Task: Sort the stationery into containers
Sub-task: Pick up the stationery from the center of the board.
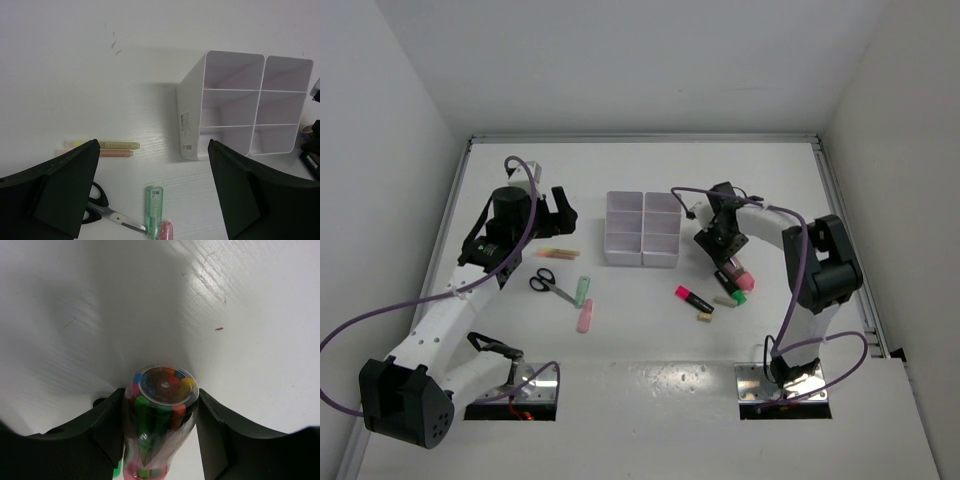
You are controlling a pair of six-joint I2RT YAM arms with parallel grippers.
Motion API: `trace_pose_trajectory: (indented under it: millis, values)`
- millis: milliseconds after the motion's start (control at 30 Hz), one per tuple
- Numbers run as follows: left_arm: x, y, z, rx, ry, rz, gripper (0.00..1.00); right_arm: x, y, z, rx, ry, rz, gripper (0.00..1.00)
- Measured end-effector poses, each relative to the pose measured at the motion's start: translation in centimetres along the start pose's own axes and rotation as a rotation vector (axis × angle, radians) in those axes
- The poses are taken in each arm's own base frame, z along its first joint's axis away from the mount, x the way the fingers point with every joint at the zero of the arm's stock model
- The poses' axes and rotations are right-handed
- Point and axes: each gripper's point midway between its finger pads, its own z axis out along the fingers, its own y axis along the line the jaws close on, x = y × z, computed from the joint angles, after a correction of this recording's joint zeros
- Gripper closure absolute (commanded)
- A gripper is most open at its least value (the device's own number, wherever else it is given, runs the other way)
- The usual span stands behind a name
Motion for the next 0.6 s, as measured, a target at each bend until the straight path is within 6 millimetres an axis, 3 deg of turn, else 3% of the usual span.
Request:
trace_pose_trajectory:
  millis: [133, 267, 467, 600]
  values:
    - [0.0, 0.0, 0.0, 0.0, 0.0, 0.0, 0.04, -0.4, -0.2, -1.2, 0.004, -0.032, 0.015, 1.0]
    - [0.0, 0.0, 0.0, 0.0, 0.0, 0.0, 0.04, -2.7, -0.4, -6.0, 0.011, -0.175, 0.015, 1.0]
    - [0.0, 0.0, 0.0, 0.0, 0.001, 0.001, 0.04, -10.5, -0.2, -16.0, -0.042, -0.534, -0.074, 1.0]
    - [0.1, 0.1, 0.1, -0.007, 0.004, 0.004, 0.04, -16.5, 1.0, -20.3, -0.148, -0.716, -0.168, 1.0]
